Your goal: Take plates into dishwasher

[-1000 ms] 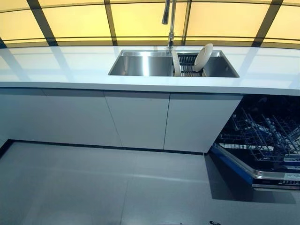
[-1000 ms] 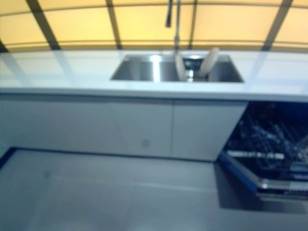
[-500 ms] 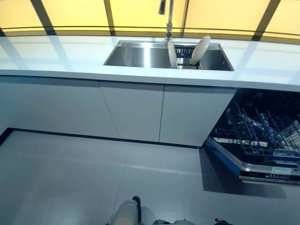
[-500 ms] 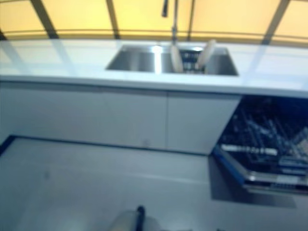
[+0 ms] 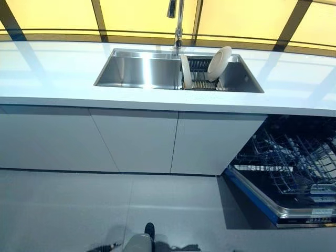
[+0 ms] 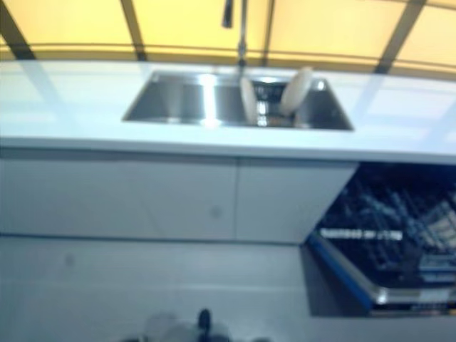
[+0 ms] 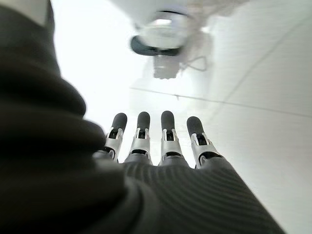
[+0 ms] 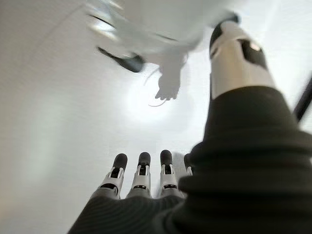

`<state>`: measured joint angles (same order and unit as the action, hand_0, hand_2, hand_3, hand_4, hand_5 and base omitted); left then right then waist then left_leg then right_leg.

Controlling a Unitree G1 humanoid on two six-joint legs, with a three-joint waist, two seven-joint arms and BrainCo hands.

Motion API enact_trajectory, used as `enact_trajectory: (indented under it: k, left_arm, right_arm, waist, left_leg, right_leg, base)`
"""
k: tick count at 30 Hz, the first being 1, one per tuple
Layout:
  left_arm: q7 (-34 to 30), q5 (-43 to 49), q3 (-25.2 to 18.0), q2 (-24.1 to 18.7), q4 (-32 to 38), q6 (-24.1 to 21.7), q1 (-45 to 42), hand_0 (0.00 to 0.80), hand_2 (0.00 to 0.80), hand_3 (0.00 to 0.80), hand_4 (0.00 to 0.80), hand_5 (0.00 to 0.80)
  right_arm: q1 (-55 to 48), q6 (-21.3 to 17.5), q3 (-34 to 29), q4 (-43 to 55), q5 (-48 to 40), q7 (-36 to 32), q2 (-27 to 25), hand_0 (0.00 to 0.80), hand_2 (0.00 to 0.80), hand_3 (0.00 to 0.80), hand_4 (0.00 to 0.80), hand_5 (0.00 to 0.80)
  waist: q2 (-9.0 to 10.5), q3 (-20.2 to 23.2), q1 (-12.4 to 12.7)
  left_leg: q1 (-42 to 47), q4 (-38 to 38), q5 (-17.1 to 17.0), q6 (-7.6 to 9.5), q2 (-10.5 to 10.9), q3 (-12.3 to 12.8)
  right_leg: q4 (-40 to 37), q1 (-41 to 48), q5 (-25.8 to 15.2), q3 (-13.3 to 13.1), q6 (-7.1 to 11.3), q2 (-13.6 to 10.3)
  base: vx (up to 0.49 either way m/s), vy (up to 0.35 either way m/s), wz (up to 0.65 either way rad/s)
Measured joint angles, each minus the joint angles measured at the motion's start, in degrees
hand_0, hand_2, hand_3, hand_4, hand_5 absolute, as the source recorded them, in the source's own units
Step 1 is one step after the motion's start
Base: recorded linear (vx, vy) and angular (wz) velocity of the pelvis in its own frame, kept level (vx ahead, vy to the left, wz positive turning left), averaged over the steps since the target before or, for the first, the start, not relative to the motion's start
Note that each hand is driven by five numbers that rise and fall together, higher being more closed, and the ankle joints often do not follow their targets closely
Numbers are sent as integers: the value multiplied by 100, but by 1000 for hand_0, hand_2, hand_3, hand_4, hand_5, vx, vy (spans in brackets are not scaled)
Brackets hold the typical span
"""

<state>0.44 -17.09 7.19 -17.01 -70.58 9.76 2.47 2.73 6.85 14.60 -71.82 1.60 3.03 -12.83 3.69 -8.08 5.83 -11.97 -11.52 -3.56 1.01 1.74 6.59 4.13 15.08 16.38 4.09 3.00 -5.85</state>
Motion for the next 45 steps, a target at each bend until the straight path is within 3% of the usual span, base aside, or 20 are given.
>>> enact_trajectory:
  k: [6, 14, 17, 18, 20, 22, 23, 25, 26, 28, 30, 31, 33, 35, 38, 41, 45]
  left_arm:
    - [0, 2, 0, 183, -51, 3, -350, 0, 0, 0, 0, 0]
    - [-2, 6, -10, 242, -46, 75, -276, 0, 0, 0, 0, 0]
    - [2, 8, -7, 279, -51, 51, -178, 0, 0, 0, 0, 0]
    - [2, 9, 14, 293, -101, 18, -156, 0, 0, 0, 0, 0]
    - [4, 25, 145, 218, -97, -27, -141, 0, 0, 0, 0, 0]
    - [62, 55, 266, 120, -28, -65, -119, 0, 0, 0, 0, 0]
    - [94, 47, 289, 88, -17, -67, -124, 0, 0, 0, 0, 0]
    - [99, 45, 284, 19, -22, -46, -121, 0, 0, 0, 0, 0]
    - [98, 52, 269, -6, -58, -32, -104, 0, 0, 0, 0, 0]
    - [72, 57, 234, 10, -74, -28, -137, 0, 0, 0, 0, 0]
    - [-26, 60, 168, -7, -37, -4, -260, 0, 0, 0, 0, 0]
    - [-62, 61, 85, 18, -4, 10, -318, 0, 0, 0, 0, 0]
    - [-113, 76, 55, 76, 115, 166, -433, 0, 0, 0, 0, 0]
    - [-254, 377, 40, 45, 225, 255, -571, 0, 0, 0, 0, 0]
    - [-321, 577, 38, -26, 375, 343, -580, 0, 0, 0, 0, 0]
    - [-333, 734, 28, -147, 571, 359, -587, 0, 0, 0, 0, 0]
    - [-332, 751, -108, -380, 686, 401, -596, 0, 0, 0, 0, 0]
  right_arm:
    - [-13, 6, -8, -35, 0, 13, -1, 0, 0, 0, 0, 0]
    - [-31, -90, -75, -154, -21, 137, -104, 0, 0, 0, 0, 0]
    - [-51, -105, -258, -148, -76, 234, -99, 0, 0, 0, 0, 0]
    - [-80, -111, -282, -143, -78, 292, -129, 0, 0, 0, 0, 0]
    - [-230, -160, -290, -93, -139, 393, -150, 0, 0, 0, 0, 0]
    - [-352, -214, -291, -67, -364, 432, -185, 0, 0, 0, 0, 0]
    - [-329, -303, -282, -58, -422, 426, -249, 0, 0, 0, 0, 0]
    - [-305, -428, -279, -40, -452, 362, -299, 0, 0, 0, 0, 0]
    - [-335, -534, -273, -46, -451, 315, -325, 0, 0, 0, 0, 0]
    - [-358, -668, -271, -31, -441, 226, -328, 0, 0, 0, 0, 0]
    - [-355, -694, -189, 147, -234, -14, -339, 0, 0, 0, 0, 0]
    - [-346, -722, -140, 328, -147, -129, -358, 0, 0, 0, 0, 0]
    - [-357, -747, -54, 778, 25, -431, -588, 0, 0, 0, 0, 0]
    - [-272, -791, -5, 1269, 151, -931, -908, 0, 0, 0, 0, 0]
    - [-30, -873, 110, 1913, 174, -1631, -1482, 0, 0, 0, 0, 0]
    - [136, -852, 106, 2460, 112, -2124, -1953, 0, 0, 0, 0, 0]
    - [147, -635, 79, 3408, -14, -2829, -2146, 0, 0, 0, 0, 0]
  waist:
    - [-194, -18, 20]
    - [-143, 53, -9]
    - [-233, 229, -20]
    - [-291, 304, -89]
    - [-293, 390, -419]
    - [-347, 415, -529]
    - [-454, 376, -531]
    - [-472, 297, -628]
    - [-436, 277, -707]
    - [-379, 215, -823]
    - [-237, 198, -790]
    - [-196, 202, -789]
    - [-236, 202, -802]
    - [-314, 230, -636]
    - [-279, 245, -595]
    - [-183, 269, -500]
    - [-7, 279, -510]
  left_leg:
    - [-100, -289, 242, -129, -104, -46]
    - [-261, -562, 572, -12, 61, 23]
    - [140, -115, 491, 114, 117, 81]
    - [270, 81, 457, 152, 175, 8]
    - [633, 492, 327, 295, 321, -295]
    - [870, 786, 287, 406, 314, -359]
    - [939, 873, 278, 415, 239, -382]
    - [1007, 910, 295, 381, 181, -425]
    - [1060, 930, 322, 343, 216, -561]
    - [1238, 985, 382, 287, 273, -724]
    - [1367, 934, 523, 195, 340, -765]
    - [1437, 848, 641, 120, 339, -878]
    - [1600, 795, 801, -43, 139, -1087]
    - [1731, 766, 916, -208, -123, -992]
    - [1736, 733, 1012, -334, -324, -971]
    - [1750, 774, 1017, -340, -413, -959]
    - [1837, 874, 1022, -406, -438, -946]
  right_leg:
    - [-130, 85, 12, -3, -88, 71]
    - [-59, 69, 70, 144, 11, -101]
    - [1236, -434, 98, 277, 86, -193]
    - [2238, -833, 68, 244, 92, -215]
    - [4201, -1706, -710, -64, 110, -323]
    - [4882, -2443, -630, -77, 181, -449]
    - [4311, -2720, -464, 57, 217, -386]
    - [3154, -2954, -464, 134, 244, -320]
    - [1728, -2976, -698, 152, 300, -340]
    - [784, -3048, -1212, 131, 445, -363]
    - [897, -3099, -1493, 341, 481, -478]
    - [946, -2943, -1554, 359, 378, -427]
    - [723, -2606, -1777, 443, 197, -212]
    - [683, -2424, -1730, 597, -33, 2]
    - [670, -2379, -1650, 775, -304, 200]
    - [636, -2350, -1613, 825, -358, 279]
    - [578, -2270, -1614, 859, -357, 268]
  base:
    - [127, 38, -1]
    - [168, 150, 1]
    - [260, 327, -7]
    - [229, 258, 30]
    - [196, 142, 75]
    - [281, -101, 33]
    - [349, -280, -6]
    - [293, -238, 20]
    - [390, -239, 44]
    - [378, -259, 50]
    - [236, -234, 34]
    - [208, -222, 50]
    - [191, -222, 55]
    - [132, -204, 25]
    - [70, -123, 19]
    - [46, -89, 7]
    - [14, -44, 3]
